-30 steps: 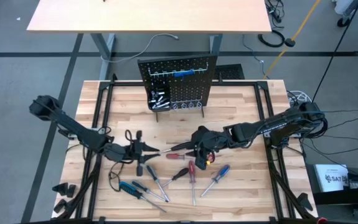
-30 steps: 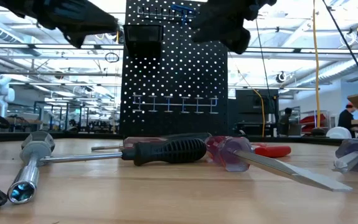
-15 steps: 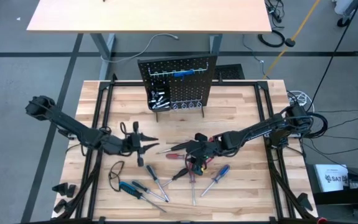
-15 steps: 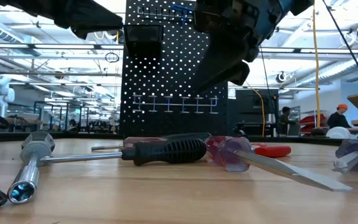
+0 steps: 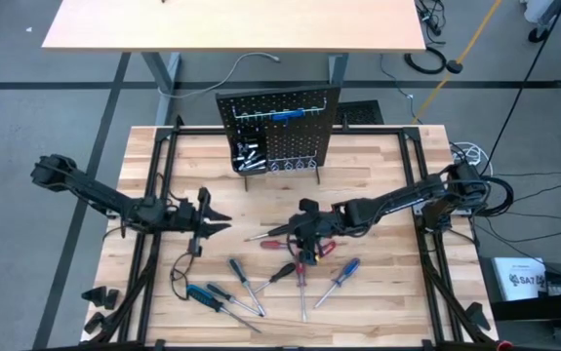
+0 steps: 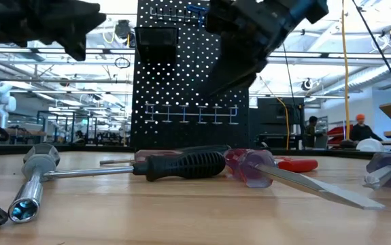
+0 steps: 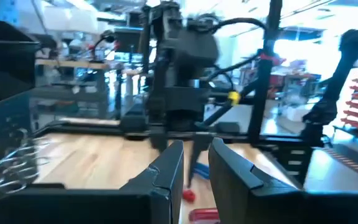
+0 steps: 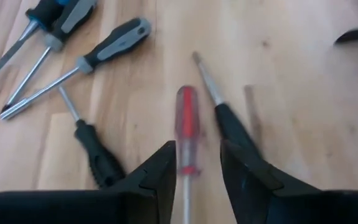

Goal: Hang tools onto peg board
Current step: Hang the black screwdriver on the pegboard

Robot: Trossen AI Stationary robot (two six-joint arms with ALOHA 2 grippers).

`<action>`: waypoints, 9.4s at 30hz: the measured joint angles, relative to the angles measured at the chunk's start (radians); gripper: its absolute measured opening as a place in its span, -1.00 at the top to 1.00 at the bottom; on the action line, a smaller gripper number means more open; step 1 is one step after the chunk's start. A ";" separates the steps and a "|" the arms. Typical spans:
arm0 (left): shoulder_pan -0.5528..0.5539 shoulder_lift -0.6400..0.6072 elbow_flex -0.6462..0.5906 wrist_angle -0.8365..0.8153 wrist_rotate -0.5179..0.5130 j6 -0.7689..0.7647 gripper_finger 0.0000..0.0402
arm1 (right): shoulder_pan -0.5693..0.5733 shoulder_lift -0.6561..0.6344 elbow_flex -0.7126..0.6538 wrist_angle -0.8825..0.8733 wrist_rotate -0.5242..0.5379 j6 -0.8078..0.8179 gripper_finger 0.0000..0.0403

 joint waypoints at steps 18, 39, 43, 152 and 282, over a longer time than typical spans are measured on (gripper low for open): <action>0.000 0.059 0.000 -0.005 -0.163 -0.008 0.62 | -0.083 0.066 0.001 0.012 -0.026 -0.344 -0.14; 0.000 0.060 0.000 -0.069 -0.184 -0.114 0.61 | -0.133 0.134 0.001 0.000 -0.060 -0.346 -0.14; 0.000 0.060 0.000 -0.071 -0.182 -0.126 0.61 | -0.133 0.156 0.001 -0.001 -0.060 -0.355 -0.14; -0.070 0.804 0.894 -1.162 -0.350 -0.003 0.87 | -0.010 -0.010 0.223 -0.470 -0.058 0.012 0.46; 0.043 0.509 0.354 0.021 -0.196 0.003 0.05 | 0.012 -0.097 -0.163 0.967 0.131 -0.281 0.49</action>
